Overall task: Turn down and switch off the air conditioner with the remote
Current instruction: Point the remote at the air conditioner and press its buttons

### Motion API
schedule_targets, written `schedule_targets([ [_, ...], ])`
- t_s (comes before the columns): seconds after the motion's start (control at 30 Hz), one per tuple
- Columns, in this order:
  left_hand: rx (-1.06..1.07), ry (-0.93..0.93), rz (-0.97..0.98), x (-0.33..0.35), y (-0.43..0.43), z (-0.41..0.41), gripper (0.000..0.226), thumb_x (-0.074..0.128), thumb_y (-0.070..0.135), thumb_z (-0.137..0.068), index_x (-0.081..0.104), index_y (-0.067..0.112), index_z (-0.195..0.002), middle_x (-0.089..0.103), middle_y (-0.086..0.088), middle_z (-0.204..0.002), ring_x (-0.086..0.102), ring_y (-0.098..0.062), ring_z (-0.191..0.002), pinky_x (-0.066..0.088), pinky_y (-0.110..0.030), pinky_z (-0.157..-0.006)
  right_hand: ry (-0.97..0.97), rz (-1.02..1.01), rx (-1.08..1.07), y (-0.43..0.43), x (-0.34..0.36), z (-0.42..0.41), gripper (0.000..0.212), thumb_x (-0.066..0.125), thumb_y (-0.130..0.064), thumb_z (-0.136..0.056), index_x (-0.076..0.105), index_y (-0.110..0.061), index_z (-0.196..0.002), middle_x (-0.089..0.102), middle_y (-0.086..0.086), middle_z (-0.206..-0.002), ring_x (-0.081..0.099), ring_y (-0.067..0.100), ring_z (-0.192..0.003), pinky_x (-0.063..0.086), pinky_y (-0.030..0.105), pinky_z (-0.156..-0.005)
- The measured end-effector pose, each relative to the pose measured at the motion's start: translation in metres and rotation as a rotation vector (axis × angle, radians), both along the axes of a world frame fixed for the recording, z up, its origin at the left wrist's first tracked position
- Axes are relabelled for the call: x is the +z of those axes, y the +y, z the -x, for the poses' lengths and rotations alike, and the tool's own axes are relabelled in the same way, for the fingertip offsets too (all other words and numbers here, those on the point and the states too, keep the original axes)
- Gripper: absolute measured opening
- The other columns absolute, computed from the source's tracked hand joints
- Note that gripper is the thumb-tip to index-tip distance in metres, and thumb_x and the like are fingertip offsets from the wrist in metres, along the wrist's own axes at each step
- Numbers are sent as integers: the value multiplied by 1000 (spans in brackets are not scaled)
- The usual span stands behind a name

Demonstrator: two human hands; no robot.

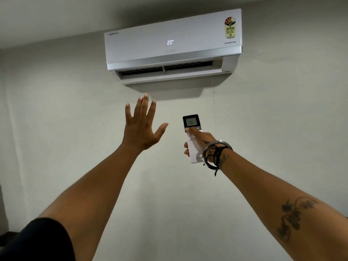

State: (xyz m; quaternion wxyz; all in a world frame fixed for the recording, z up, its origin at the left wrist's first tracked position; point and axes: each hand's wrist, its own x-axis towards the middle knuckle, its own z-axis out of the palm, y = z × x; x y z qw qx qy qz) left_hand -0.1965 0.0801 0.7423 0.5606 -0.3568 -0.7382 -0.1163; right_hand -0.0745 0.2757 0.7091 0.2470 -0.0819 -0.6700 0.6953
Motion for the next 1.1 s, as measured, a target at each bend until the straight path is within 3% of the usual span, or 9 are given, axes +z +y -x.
schedule_targets([
  [0.37, 6, 0, -9, 40, -8, -19, 84, 24, 68, -92, 19, 12, -155, 13, -13, -166, 10, -28, -153, -1, -58, -120, 32, -51, -1, -11, 40, -12, 31, 68, -35, -84, 64, -7, -96, 75, 12, -66, 72, 31, -56, 57, 35, -61],
  [0.63, 14, -6, 10, 32, -13, -25, 84, 23, 69, -91, 20, 13, -155, 15, -13, -165, 13, -28, -153, 0, -57, -120, 48, -75, 8, -13, 41, -18, 34, 68, -40, -85, 64, -8, -95, 75, 11, -67, 72, 31, -56, 57, 31, -54],
  [1.1, -15, 0, 25, 32, -13, -33, 83, 26, 67, -93, 18, 13, -155, 14, -12, -165, 15, -28, -152, 2, -56, -120, 26, -64, 3, -22, 38, -21, 27, 66, -32, -82, 64, -6, -92, 75, 12, -65, 71, 32, -54, 57, 31, -51],
])
